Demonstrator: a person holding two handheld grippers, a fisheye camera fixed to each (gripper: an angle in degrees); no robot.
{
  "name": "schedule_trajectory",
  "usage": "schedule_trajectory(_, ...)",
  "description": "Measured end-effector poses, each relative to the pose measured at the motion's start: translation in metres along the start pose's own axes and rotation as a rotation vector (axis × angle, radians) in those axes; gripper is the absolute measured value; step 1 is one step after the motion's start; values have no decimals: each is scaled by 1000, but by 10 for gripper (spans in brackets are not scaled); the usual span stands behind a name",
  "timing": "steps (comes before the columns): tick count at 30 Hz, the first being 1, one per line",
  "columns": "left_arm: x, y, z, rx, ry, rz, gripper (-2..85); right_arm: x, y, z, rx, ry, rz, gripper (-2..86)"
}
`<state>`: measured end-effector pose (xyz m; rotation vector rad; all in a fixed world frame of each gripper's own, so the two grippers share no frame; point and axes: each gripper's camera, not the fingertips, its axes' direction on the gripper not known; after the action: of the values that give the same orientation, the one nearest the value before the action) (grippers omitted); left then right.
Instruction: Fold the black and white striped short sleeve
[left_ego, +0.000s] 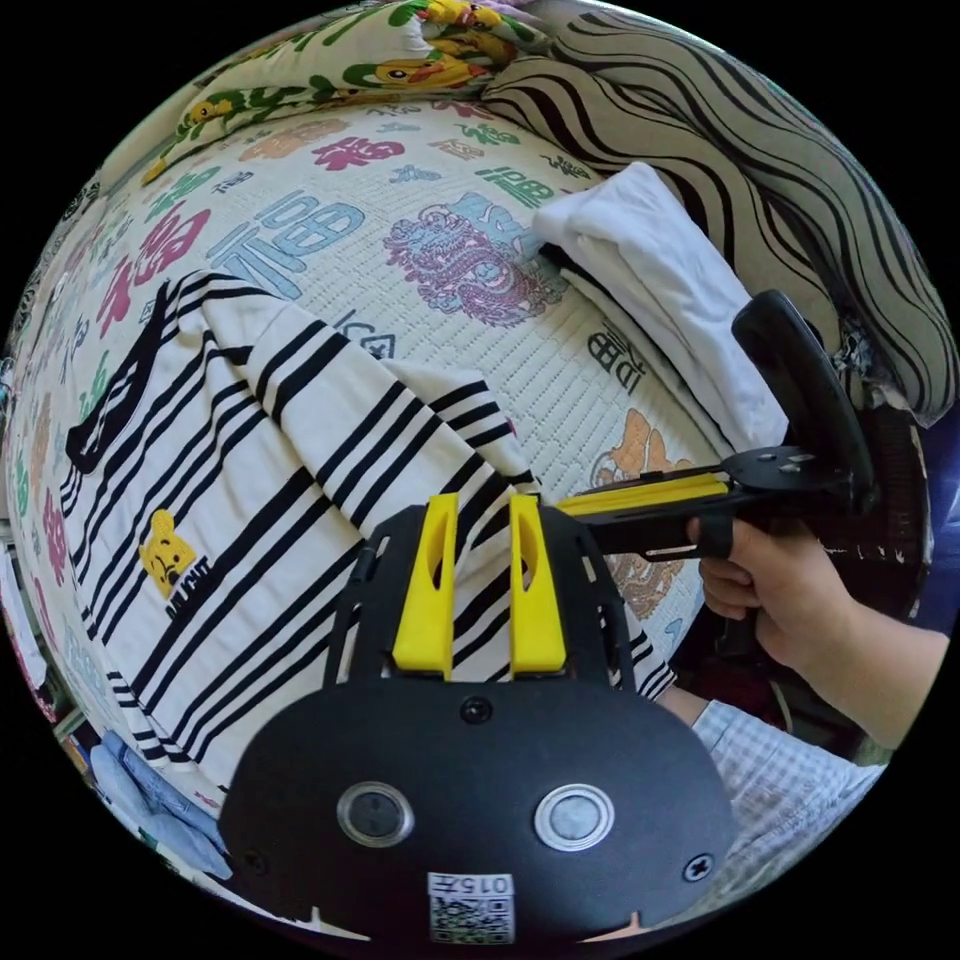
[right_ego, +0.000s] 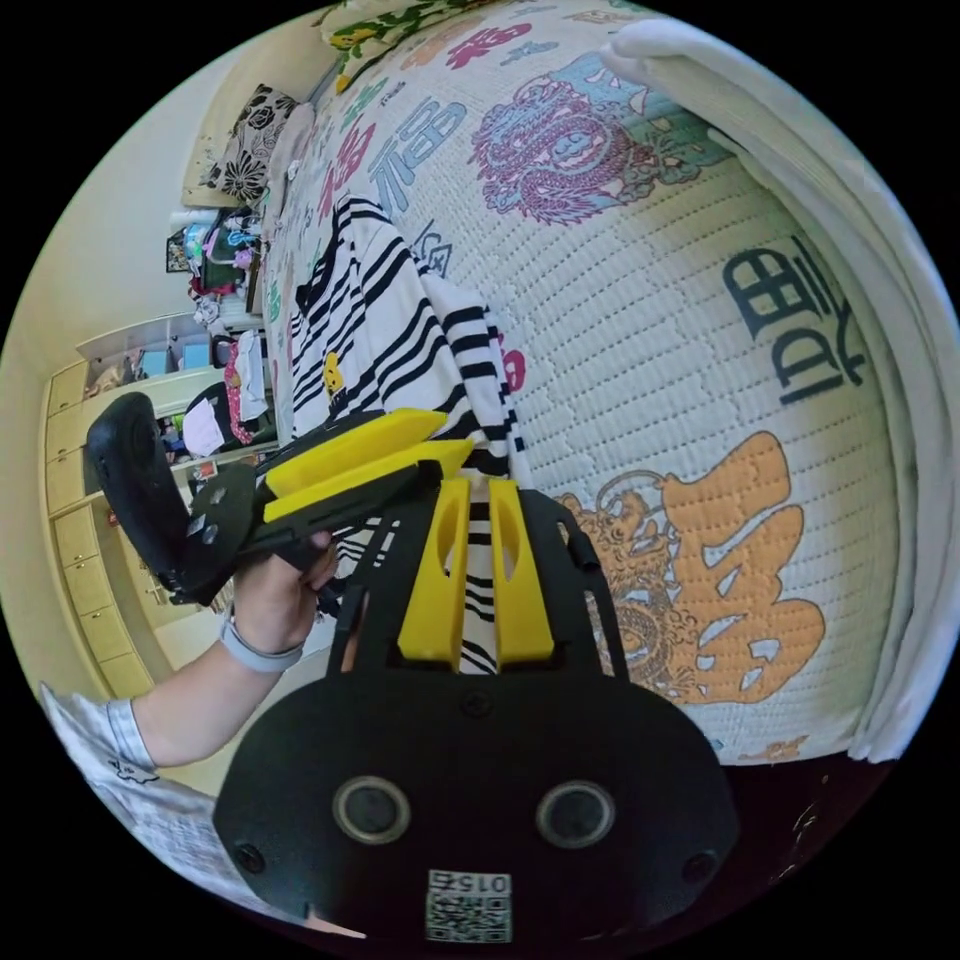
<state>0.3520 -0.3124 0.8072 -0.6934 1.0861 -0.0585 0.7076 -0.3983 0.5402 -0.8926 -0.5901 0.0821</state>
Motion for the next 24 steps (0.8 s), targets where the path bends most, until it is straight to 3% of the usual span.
schedule_trajectory(8,-21,-8,30,14,-38,-86,2,35,-10,-15,-49,-100,-38,-1)
schedule_trajectory(11,-51,-3,19,105,98,-248,-4,47,-8,-29,-23,-169,-27,-3)
schedule_trajectory(13,-81,-4,4,265,350,-426,-6,57,-4,-42,38,-254,9,-3)
schedule_trajectory(16,-99,-33,-6,443,562,-493,-6,76,4,-69,185,-366,98,-3)
schedule_trajectory(20,-100,-95,11,501,631,-442,-2,109,14,-104,381,-475,253,-3)
schedule_trajectory(24,-88,-154,60,462,644,-404,22,128,15,-117,451,-467,365,-3)
